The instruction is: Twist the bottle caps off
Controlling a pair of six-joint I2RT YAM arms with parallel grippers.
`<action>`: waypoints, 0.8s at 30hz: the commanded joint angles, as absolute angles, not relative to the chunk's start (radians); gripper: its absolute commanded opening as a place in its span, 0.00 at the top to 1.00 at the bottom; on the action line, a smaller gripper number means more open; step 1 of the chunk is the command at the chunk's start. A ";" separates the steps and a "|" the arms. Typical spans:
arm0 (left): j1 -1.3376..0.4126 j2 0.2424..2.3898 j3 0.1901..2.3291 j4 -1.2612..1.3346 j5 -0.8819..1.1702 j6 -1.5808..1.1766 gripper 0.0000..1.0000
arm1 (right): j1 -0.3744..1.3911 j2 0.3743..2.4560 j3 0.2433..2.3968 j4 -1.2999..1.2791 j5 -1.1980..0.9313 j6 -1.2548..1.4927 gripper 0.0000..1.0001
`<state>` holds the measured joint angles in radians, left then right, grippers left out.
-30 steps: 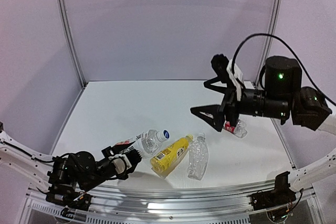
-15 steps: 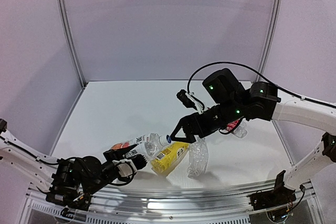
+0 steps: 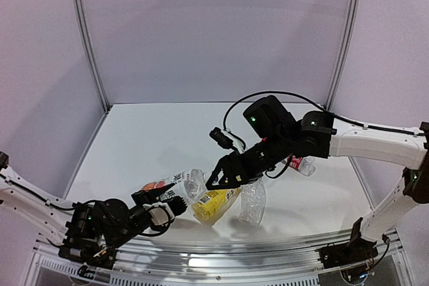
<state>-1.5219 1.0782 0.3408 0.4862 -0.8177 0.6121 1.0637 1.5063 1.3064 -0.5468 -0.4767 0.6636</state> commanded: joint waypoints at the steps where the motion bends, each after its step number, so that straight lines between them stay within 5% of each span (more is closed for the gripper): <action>1: -1.529 1.058 0.361 0.510 -0.823 0.614 1.00 | 1.056 1.507 1.335 -0.527 -0.493 0.667 0.40; 16: -1.529 1.050 0.363 0.493 -0.808 0.603 1.00 | 1.045 1.476 1.348 -0.527 -0.473 0.652 0.50; 24: -1.529 1.050 0.362 0.494 -0.808 0.603 1.00 | 1.045 1.483 1.362 -0.529 -0.488 0.634 0.72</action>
<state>-1.5219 1.0603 0.3408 0.4831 -0.8162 0.6109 1.0531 1.4963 1.3319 -0.5220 -0.4892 0.6495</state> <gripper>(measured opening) 0.449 0.320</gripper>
